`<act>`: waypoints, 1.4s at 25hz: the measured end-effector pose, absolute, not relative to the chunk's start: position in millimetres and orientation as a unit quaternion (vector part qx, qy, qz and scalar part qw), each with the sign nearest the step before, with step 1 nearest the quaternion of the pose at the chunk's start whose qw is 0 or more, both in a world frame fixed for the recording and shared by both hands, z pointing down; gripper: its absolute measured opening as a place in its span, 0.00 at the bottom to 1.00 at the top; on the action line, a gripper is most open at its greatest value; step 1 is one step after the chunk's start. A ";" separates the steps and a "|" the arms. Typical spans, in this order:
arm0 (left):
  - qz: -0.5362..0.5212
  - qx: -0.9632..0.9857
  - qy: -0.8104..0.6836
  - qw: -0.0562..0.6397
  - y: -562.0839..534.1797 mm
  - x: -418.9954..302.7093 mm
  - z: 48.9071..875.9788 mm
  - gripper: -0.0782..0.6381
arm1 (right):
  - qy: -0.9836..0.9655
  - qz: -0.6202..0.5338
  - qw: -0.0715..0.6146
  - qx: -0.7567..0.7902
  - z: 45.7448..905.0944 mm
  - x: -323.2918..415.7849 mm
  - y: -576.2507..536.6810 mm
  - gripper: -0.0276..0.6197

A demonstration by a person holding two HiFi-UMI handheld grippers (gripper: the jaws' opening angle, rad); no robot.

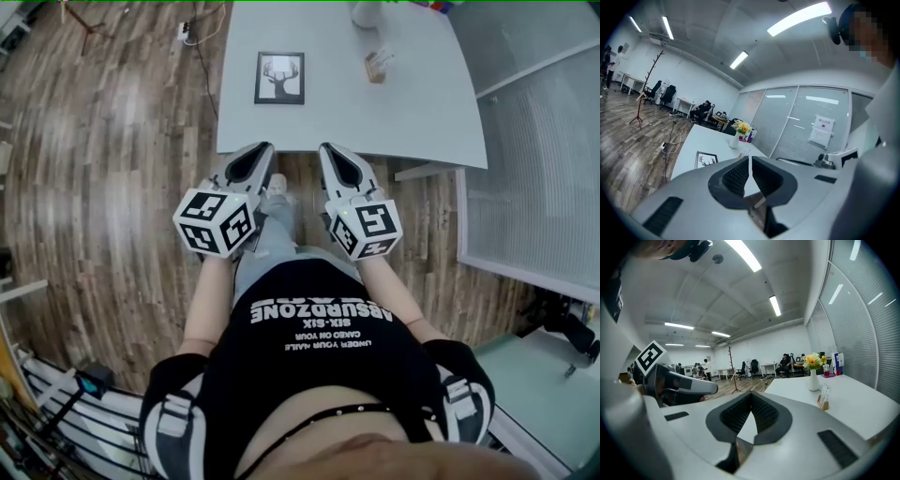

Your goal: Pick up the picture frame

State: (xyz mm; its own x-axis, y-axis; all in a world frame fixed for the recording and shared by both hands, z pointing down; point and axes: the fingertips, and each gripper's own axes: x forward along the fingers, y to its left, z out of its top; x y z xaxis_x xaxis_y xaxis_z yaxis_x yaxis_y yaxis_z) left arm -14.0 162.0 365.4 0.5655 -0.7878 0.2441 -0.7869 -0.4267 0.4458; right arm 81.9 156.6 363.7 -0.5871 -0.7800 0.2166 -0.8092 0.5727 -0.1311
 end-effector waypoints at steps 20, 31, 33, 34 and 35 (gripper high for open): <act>0.056 0.813 -0.482 0.323 -33.7 -64.1 420.7 0.16 | -0.879 0.158 0.123 0.432 412.8 56.2 -48.2 0.14; 0.109 0.789 -0.486 0.359 -101.3 -79.4 470.6 0.30 | -0.854 0.223 0.168 0.440 470.2 48.4 -115.6 0.23; 0.125 0.786 -0.483 0.365 -110.0 -79.1 482.1 0.31 | -0.849 0.233 0.173 0.442 478.9 48.1 -123.2 0.23; 0.129 0.784 -0.482 0.370 -113.7 -78.8 487.8 0.32 | -0.847 0.239 0.175 0.442 483.9 48.0 -126.3 0.24; 0.132 0.781 -0.481 0.375 -117.0 -78.6 493.6 0.33 | -0.844 0.245 0.178 0.442 489.5 47.7 -128.8 0.24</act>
State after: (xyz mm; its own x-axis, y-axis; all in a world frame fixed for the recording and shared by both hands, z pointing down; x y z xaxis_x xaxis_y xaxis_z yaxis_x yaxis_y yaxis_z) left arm -78.6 -117.0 493.6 0.5017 -0.6527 0.5677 -0.8512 -0.2554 0.4586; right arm 47.7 -128.8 489.5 -0.5453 -0.6593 0.5176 -0.8341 0.4881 -0.2569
